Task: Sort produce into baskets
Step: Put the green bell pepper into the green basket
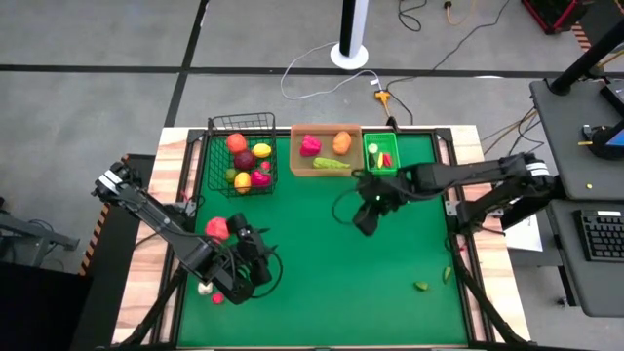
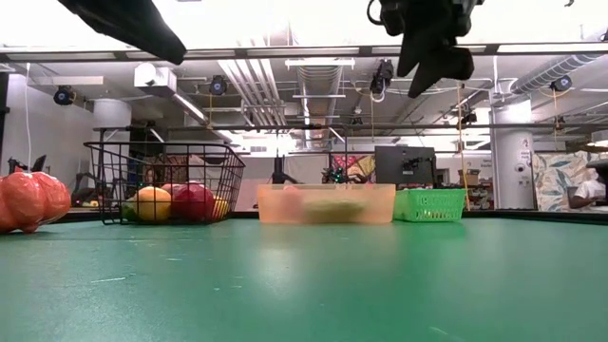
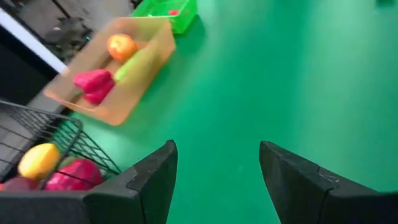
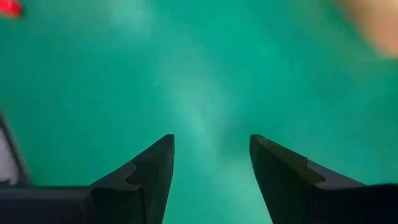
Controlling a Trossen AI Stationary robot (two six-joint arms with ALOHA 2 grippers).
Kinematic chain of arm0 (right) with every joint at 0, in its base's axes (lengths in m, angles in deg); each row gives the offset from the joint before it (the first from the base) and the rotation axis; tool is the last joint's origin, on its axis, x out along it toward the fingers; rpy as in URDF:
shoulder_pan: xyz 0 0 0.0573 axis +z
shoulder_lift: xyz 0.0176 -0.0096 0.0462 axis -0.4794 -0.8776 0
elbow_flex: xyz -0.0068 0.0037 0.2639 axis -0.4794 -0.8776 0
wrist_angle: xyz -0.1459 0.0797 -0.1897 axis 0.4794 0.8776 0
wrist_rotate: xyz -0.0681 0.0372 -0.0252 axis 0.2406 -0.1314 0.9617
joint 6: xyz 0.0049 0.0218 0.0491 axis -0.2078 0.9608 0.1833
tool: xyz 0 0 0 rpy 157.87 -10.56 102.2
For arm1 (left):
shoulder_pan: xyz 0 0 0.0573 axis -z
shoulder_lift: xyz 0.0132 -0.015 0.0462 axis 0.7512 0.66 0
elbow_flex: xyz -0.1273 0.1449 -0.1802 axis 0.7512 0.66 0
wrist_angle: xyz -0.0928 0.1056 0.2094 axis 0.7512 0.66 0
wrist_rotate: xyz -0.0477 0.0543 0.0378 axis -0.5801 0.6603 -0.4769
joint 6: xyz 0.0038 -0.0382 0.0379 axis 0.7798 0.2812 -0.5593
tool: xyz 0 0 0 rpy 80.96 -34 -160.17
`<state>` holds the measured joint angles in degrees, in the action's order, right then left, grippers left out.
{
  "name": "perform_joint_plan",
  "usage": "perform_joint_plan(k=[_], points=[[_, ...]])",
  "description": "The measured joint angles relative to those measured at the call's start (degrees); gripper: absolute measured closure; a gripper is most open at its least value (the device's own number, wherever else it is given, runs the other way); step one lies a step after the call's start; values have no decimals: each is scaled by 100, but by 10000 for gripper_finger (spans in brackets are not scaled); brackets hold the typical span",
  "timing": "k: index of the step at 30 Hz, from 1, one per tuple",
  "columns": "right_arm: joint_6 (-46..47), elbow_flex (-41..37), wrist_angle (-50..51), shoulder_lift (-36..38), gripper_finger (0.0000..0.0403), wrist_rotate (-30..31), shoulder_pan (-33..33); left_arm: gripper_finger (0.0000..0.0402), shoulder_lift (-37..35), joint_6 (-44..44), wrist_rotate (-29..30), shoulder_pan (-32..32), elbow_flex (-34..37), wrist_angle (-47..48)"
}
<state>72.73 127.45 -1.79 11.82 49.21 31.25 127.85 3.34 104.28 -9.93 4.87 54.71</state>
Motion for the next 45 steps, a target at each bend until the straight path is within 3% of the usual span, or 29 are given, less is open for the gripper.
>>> perform_joint_plan(k=[5,12,17,21,28,35,39,45], points=[[604,0,35,-287,202,-215,567,192,-18,-650,-609,1,-67,-376],[2016,0,937,-502,202,-1001,1333,192,-100,-2941,-1547,-81,-3,-1644],[3027,6,1853,-470,202,-1292,1797,192,-274,-3672,-1566,-156,157,-2000],[3656,53,2229,-436,202,-1343,2110,192,-541,-4232,-1650,-224,599,-2826],[4239,74,2292,-430,202,-1397,2391,192,-1349,-4995,-2806,-654,1766,-5009],[4676,64,2280,-430,202,-1424,2733,192,-2044,-5029,-2808,-1059,2422,-5692],[4656,-34,2278,-456,199,-1427,2895,192,-2275,-4985,-2426,-1091,2596,-5687],[4779,-382,2219,-458,154,-1547,3016,192,-2367,-4957,-2061,-1088,2657,-5672]])
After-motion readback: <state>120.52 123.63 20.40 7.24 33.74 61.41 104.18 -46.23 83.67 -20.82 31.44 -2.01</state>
